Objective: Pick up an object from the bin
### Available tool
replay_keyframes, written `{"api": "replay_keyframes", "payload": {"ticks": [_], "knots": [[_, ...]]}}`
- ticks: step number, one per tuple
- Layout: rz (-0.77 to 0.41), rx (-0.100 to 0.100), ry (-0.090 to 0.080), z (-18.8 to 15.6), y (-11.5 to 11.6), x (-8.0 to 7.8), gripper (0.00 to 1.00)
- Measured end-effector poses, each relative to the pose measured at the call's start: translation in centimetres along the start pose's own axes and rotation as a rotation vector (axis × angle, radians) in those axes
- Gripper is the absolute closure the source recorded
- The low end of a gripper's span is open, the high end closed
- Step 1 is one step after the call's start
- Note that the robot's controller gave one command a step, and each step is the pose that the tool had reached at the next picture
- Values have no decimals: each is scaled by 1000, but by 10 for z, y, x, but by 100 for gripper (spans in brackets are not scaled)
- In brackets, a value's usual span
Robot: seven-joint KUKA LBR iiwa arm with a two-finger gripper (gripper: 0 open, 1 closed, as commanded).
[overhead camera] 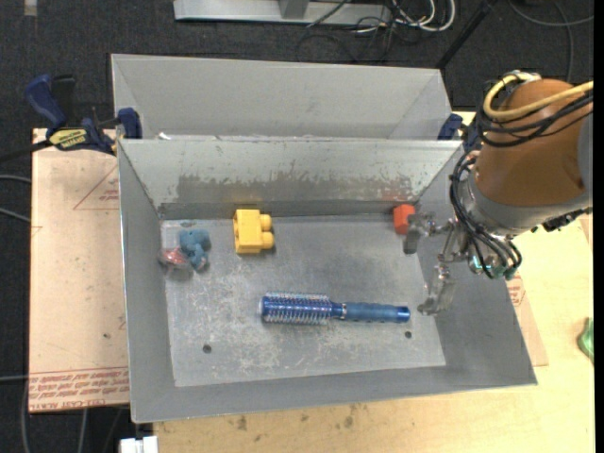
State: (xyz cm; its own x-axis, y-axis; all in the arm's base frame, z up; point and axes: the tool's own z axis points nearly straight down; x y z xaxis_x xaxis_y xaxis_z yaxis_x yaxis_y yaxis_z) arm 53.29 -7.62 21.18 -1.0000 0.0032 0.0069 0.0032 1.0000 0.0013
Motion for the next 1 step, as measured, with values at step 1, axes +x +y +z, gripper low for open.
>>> {"api": "replay_keyframes", "payload": {"ticks": [1], "knots": [[-157,-1,-1,146,77,-15,0]]}}
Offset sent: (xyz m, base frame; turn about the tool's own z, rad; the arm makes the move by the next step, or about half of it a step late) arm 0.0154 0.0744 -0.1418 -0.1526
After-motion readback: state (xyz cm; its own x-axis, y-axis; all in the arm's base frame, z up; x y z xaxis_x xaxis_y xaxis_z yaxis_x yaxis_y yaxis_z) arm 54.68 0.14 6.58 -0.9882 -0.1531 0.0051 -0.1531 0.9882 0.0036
